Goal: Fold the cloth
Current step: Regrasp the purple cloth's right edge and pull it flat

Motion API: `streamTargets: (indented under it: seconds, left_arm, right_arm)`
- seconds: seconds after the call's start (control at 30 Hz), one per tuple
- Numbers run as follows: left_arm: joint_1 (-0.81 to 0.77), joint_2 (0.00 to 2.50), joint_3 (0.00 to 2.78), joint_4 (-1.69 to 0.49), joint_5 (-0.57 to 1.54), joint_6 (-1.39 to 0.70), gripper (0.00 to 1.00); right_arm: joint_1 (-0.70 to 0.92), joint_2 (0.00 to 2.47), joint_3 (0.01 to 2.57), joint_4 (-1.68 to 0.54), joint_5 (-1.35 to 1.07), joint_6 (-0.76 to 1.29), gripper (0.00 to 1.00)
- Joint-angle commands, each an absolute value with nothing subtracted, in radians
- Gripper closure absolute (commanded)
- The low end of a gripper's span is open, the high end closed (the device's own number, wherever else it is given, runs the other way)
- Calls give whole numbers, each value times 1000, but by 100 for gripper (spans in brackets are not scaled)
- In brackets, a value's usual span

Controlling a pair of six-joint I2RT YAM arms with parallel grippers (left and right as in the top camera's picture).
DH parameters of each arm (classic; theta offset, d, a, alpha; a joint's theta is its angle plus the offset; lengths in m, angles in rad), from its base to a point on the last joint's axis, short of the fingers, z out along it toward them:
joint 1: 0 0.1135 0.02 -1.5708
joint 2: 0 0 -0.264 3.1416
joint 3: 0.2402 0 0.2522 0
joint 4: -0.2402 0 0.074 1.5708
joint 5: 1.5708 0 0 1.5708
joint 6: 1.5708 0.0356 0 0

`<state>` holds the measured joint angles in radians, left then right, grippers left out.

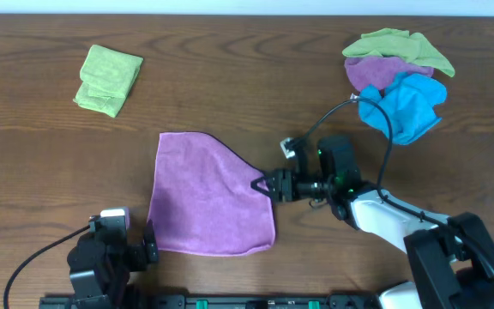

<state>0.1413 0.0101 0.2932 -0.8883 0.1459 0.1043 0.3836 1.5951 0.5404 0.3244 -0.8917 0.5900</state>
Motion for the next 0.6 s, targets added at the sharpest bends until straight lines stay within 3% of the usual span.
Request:
streamTargets:
  seconds: [0.0,0.13,0.37,0.47,0.57]
  left_arm:
    - [146,6,281,-944,142,108,5]
    - [146,6,281,-944,142,108,5]
    - [146,6,281,-944,142,108,5]
    - [146,6,281,-944,142,108,5]
    - [146,6,281,-944,142,108,5]
  right_arm:
    - [392,1597,545,432,-994,651,47]
    - [392,1597,559,510,-1023,643,53]
    - [358,1597,579,515,-1021,548,74]
    - [326,1597,598,540,-1045,479,72]
    - [302,1597,610,578,-1134,345,58]
